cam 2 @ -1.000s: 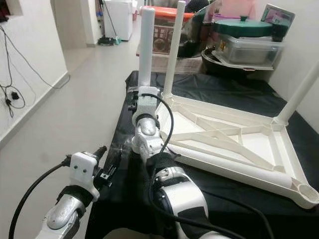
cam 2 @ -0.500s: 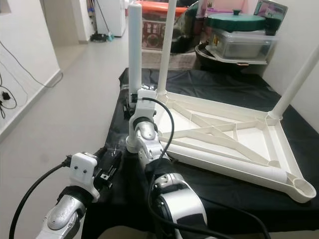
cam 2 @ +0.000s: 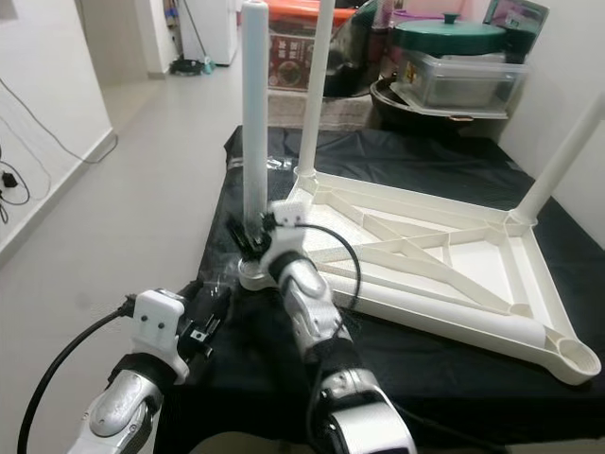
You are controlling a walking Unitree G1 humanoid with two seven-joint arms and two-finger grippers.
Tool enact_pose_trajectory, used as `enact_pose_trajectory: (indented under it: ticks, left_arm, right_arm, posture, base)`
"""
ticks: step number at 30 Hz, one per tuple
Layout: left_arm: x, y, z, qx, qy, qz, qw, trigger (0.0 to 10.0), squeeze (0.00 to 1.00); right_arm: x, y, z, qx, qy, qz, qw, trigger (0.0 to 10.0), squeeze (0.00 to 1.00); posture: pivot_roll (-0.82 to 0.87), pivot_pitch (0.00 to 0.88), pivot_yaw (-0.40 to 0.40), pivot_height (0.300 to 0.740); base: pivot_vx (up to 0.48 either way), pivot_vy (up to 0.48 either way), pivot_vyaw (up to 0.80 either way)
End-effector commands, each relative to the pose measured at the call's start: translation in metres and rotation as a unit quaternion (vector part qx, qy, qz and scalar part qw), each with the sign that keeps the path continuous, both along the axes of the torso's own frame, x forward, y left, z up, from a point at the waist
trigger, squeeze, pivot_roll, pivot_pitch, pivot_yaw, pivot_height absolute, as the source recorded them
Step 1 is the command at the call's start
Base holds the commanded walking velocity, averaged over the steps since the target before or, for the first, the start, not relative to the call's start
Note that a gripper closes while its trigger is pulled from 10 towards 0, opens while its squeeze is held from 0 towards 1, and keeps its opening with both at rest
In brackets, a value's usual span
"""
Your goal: Building children table
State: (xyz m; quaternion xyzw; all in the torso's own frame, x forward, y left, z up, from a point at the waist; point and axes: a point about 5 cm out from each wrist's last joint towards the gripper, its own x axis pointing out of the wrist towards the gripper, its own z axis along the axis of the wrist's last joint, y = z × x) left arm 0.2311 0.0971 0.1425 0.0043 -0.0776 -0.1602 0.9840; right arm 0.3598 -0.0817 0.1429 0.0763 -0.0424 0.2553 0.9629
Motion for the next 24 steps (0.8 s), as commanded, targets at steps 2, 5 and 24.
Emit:
enact_pose_trajectory:
  ticks: [2,5,24]
  left_arm:
    - [-0.001,0.000,-0.006,0.003,0.012,-0.002,1.000,10.0,0.00]
    - [0.000,0.000,-0.006,0.004,0.013,0.000,1.000,10.0,0.00]
    - [0.010,0.013,-0.008,0.011,0.022,0.043,0.999,10.0,0.00]
  right_arm:
    - [-0.007,-0.004,-0.004,0.003,-0.008,0.006,1.000,10.0,0.00]
    - [-0.009,-0.006,-0.006,0.004,-0.006,0.002,1.000,10.0,0.00]
    - [-0.014,-0.009,-0.005,0.018,-0.010,-0.021,1.000,10.0,0.00]
  posture:
    - [0.00,0.000,-0.027,0.740]
    - [0.00,0.000,-0.021,0.740]
    - [-0.05,0.000,-0.013,0.740]
  base:
    - [0.000,0.000,0.00]
    - [0.000,0.000,0.00]
    - [0.000,0.000,0.00]
